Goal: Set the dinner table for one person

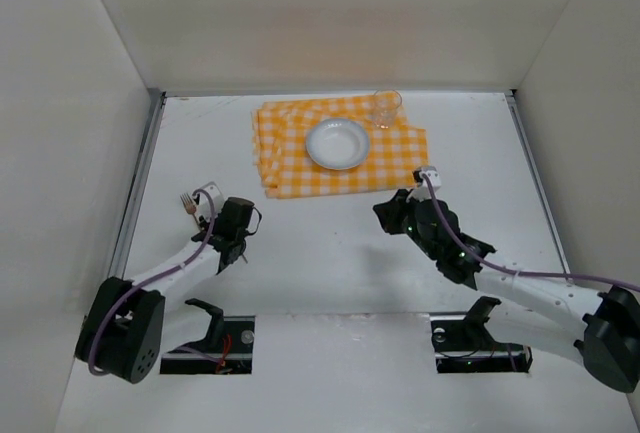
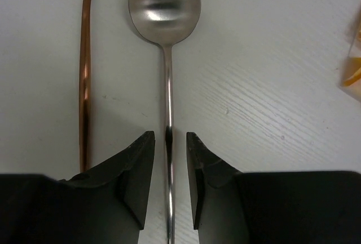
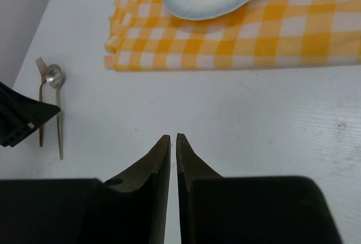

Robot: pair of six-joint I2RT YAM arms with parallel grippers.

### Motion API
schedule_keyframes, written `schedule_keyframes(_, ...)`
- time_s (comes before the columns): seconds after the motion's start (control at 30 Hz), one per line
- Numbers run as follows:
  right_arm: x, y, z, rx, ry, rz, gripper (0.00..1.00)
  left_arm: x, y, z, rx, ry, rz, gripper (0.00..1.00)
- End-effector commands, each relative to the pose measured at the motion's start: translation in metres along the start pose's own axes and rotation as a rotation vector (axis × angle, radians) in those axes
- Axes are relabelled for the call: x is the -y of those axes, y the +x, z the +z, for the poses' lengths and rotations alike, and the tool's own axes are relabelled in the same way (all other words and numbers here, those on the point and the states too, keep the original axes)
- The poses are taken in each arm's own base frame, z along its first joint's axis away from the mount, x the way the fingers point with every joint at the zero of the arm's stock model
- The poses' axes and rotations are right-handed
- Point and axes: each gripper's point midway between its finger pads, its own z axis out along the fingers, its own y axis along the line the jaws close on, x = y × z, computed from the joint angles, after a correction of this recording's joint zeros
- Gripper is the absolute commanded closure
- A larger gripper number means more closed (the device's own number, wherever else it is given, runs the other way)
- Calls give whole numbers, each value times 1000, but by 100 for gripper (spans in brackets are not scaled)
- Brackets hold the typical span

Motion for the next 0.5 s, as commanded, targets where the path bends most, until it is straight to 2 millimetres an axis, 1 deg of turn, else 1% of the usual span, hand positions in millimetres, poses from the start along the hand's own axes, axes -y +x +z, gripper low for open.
schedule_keyframes(0.0,4,-4,-4,66,-5,10,84,13,-13,4,13,19,-34,74)
schedule_keyframes(0.2,-2,-3,-3,79,-28,18,78,10,-3,11,-17,-13,-23,80)
schedule_keyframes(0.3,-2,-3,-3,88,-33,28,76,8,3,13,-37,-20,-25,90)
schedule_keyframes(0.37,0,-4,-4,94,-29,29,74,10,0,11,-31,-8,-33,96)
schedule_keyframes(0.4,1,-4,-6,101,-29,33,70,12,-3,8,-25,2,-36,98)
schedule_keyframes(0.47,7,-8,-9,127,-7,54,60,24,-15,-3,-7,55,-37,100)
